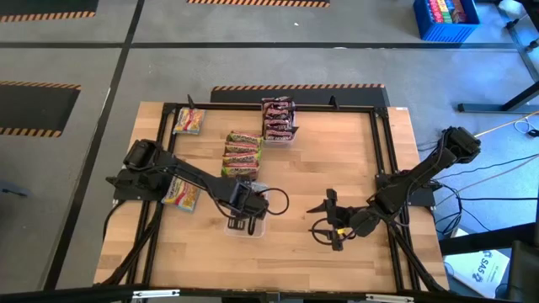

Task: Sort Maruchan noodles
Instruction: Put the right blue noodle pack into the bottom transparent bin

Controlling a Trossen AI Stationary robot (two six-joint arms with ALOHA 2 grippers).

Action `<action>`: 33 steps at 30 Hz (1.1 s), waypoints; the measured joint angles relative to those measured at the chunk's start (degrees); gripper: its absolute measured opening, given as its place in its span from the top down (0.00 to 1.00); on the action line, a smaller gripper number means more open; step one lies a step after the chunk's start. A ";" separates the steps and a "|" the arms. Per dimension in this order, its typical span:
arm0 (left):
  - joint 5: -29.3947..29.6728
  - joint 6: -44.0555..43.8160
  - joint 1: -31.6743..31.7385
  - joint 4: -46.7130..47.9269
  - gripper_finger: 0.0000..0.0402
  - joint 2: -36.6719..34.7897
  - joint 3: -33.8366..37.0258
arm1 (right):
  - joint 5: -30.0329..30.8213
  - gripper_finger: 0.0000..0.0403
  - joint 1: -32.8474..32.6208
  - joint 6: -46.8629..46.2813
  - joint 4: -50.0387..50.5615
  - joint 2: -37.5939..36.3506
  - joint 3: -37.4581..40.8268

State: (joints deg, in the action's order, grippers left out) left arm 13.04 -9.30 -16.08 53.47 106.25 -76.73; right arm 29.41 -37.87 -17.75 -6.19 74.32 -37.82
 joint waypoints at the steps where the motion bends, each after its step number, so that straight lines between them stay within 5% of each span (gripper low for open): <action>1: 0.11 -0.01 0.00 0.00 0.65 0.04 0.00 | -0.15 0.37 0.00 -0.01 0.01 0.00 0.00; 7: 7.43 -1.01 -0.85 -0.02 0.58 0.23 0.11 | -0.40 0.37 0.00 0.01 -0.05 0.02 0.00; 20: 10.86 -2.14 -3.01 2.10 0.57 -4.16 -0.17 | -0.33 0.37 0.00 0.01 -0.30 0.24 0.00; 28: 19.27 -3.08 -2.21 2.12 0.57 -4.93 -0.22 | -0.03 0.37 0.00 0.01 -0.33 0.24 0.00; 33: 18.43 -5.63 -0.86 2.87 0.57 -4.45 0.96 | -0.46 0.37 0.00 0.01 -0.29 0.24 0.00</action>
State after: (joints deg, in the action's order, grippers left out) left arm 31.47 -14.93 -16.94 56.34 101.80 -75.77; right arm 28.95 -37.87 -17.74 -6.48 74.56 -37.82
